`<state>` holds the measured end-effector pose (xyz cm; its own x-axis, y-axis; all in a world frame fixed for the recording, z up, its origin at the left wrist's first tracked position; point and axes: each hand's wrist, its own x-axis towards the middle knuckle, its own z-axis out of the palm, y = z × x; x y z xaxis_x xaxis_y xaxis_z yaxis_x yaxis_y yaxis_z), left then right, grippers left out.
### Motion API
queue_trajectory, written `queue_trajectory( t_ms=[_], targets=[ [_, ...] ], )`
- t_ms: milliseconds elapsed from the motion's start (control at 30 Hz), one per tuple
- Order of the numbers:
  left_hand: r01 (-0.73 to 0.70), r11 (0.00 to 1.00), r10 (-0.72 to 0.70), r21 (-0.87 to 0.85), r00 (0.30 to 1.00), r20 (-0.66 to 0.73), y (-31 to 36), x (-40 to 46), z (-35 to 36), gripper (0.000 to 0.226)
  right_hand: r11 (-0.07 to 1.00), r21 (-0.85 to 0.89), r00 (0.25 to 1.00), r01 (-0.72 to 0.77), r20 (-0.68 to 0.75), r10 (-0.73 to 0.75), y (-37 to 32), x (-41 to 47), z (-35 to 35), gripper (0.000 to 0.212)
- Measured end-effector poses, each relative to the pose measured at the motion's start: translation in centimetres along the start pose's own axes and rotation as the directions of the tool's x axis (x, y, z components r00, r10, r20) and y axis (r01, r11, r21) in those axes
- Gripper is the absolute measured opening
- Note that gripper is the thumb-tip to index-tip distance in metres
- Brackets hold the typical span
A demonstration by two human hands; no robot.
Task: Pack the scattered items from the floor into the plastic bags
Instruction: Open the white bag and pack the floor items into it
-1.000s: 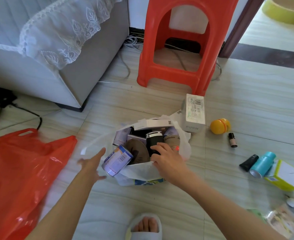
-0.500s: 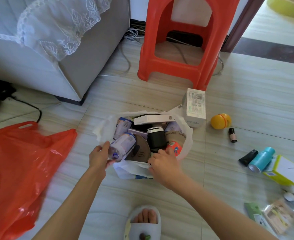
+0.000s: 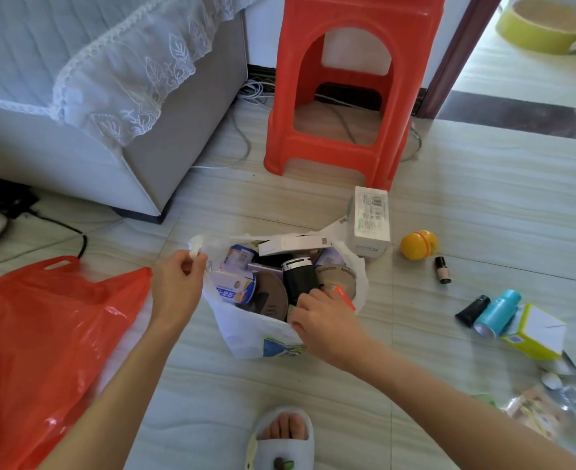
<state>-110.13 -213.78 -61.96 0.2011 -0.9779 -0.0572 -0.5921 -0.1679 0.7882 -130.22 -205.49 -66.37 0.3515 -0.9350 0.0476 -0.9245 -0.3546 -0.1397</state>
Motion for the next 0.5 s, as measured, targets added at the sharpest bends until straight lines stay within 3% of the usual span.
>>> queue_trajectory(
  t_ms=[67,133,200,267,300,367,433,500],
  targets=[
    [-0.031,0.999,0.032,0.037,0.998,-0.046,0.4,-0.3,-0.2,0.016,0.998,-0.057,0.975,-0.041,-0.222,0.027,0.7,0.3,-1.3,0.014],
    [-0.04,0.998,0.042,0.053,0.998,-0.05,0.4,0.1,-0.3,0.018,0.983,-0.126,0.904,-0.136,-0.421,0.071,1.9,0.7,-3.2,0.024],
    [-0.055,0.998,0.056,0.044,0.998,-0.019,0.5,0.5,-0.3,0.024,0.944,-0.168,0.859,-0.285,-0.482,0.173,3.1,1.1,-4.8,0.039],
    [-0.016,0.999,0.017,-0.031,0.999,0.037,1.0,0.4,-0.1,0.022,0.874,-0.098,0.822,-0.476,-0.401,0.403,4.1,1.3,-5.8,0.055],
    [0.029,0.996,-0.024,-0.083,0.998,0.066,1.4,0.2,0.1,0.02,0.828,-0.003,0.794,-0.56,-0.286,0.536,4.5,1.3,-6.0,0.057],
    [0.107,0.982,-0.091,-0.157,0.99,0.106,2.1,0.3,0.3,0.017,0.674,0.3,0.708,-0.675,0.004,0.707,5.0,1.5,-6.8,0.039],
    [0.158,0.959,-0.128,-0.234,0.982,0.137,2.5,0.9,0.2,0.014,0.404,0.666,0.678,-0.626,0.21,0.704,5.2,1.8,-7.8,0.021],
    [0.157,0.942,-0.117,-0.297,0.982,0.149,3.3,1.7,-0.2,0.011,0.205,0.85,0.698,-0.485,0.236,0.676,5.4,2.2,-9.0,0.028]
  ],
)
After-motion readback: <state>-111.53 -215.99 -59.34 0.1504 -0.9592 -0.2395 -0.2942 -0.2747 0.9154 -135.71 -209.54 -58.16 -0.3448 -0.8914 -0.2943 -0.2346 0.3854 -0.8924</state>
